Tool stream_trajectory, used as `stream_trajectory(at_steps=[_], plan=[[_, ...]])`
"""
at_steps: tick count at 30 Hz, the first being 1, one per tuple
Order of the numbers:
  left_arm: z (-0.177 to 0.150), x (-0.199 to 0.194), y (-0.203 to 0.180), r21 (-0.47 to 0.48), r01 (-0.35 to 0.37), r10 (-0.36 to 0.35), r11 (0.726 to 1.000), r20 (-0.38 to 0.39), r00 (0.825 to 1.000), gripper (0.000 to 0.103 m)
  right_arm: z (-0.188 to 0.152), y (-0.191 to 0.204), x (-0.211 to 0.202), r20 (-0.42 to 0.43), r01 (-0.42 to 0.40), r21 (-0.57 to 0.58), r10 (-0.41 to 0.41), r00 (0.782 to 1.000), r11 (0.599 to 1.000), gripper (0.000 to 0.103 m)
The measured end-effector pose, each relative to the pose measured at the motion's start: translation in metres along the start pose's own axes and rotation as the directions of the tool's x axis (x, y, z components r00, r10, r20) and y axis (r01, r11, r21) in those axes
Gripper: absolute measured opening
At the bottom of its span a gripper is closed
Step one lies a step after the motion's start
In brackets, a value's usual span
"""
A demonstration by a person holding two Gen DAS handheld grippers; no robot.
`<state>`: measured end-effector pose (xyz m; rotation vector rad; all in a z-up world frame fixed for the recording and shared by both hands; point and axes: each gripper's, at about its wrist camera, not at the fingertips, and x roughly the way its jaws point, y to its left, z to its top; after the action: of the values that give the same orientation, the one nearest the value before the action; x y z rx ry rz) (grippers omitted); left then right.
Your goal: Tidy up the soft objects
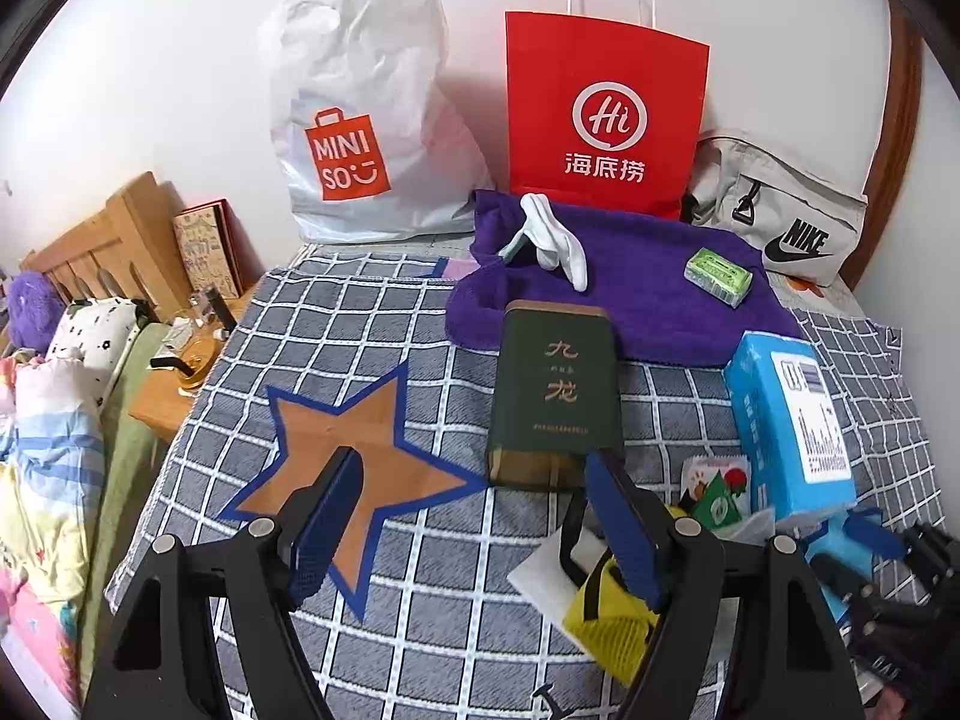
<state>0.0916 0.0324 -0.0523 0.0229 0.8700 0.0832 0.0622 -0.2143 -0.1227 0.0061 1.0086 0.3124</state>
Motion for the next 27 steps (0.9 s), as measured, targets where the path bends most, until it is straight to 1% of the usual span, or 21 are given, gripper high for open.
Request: stream_trajectory(at_steps=[2,5,11,13,14,16,17,19,24,26,27], plan=[[-0.008,0.0,0.001,0.0,0.002,-0.002,1.0,0.008,1.0,0.075,-0.01,0.004,0.003,-0.006,0.0,-0.001,0.0,1.0,1.0,0.051],[-0.017,0.005,0.001,-0.005,0.024,-0.024,1.0,0.018,1.0,0.075,-0.018,0.011,0.011,-0.017,-0.017,0.003,0.017,1.0,1.0,0.051],[-0.038,0.017,0.009,-0.042,0.043,-0.043,0.998,-0.006,0.999,0.075,-0.022,0.017,0.028,-0.024,-0.03,0.014,0.031,0.999,0.999,0.051],[-0.044,0.02,0.012,-0.055,0.044,-0.044,0.998,-0.007,0.999,0.075,-0.021,0.02,0.035,-0.033,-0.022,0.007,0.023,0.999,1.0,0.051],[-0.046,0.022,0.013,-0.06,0.043,-0.044,0.997,-0.014,0.999,0.075,-0.02,0.021,0.038,-0.034,-0.015,0.005,0.016,0.999,1.0,0.048],[-0.048,0.027,0.014,-0.066,0.042,-0.045,0.997,-0.034,0.998,0.075,-0.019,0.022,0.037,-0.014,-0.044,0.003,0.044,0.999,0.999,0.032],[-0.048,0.028,0.014,-0.067,0.043,-0.045,0.997,-0.037,0.998,0.075,-0.018,0.022,0.035,-0.006,-0.045,0.003,0.045,0.999,0.999,0.024],[-0.049,0.028,0.015,-0.066,0.045,-0.047,0.997,-0.037,0.998,0.075,-0.018,0.022,0.029,0.014,-0.03,-0.008,0.03,0.999,1.0,0.02],[-0.051,0.026,0.013,-0.063,0.063,-0.065,0.996,-0.033,0.997,0.075,-0.019,0.011,0.02,0.029,-0.05,0.003,0.049,0.998,0.999,0.02],[-0.052,0.025,0.012,-0.057,0.065,-0.067,0.996,-0.036,0.997,0.075,-0.02,0.006,0.02,0.009,-0.079,-0.022,0.08,0.997,0.997,0.02],[-0.052,0.025,0.011,-0.055,0.064,-0.066,0.996,-0.039,0.997,0.075,-0.021,0.004,0.019,0.007,-0.056,-0.038,0.057,0.998,0.998,0.02]])
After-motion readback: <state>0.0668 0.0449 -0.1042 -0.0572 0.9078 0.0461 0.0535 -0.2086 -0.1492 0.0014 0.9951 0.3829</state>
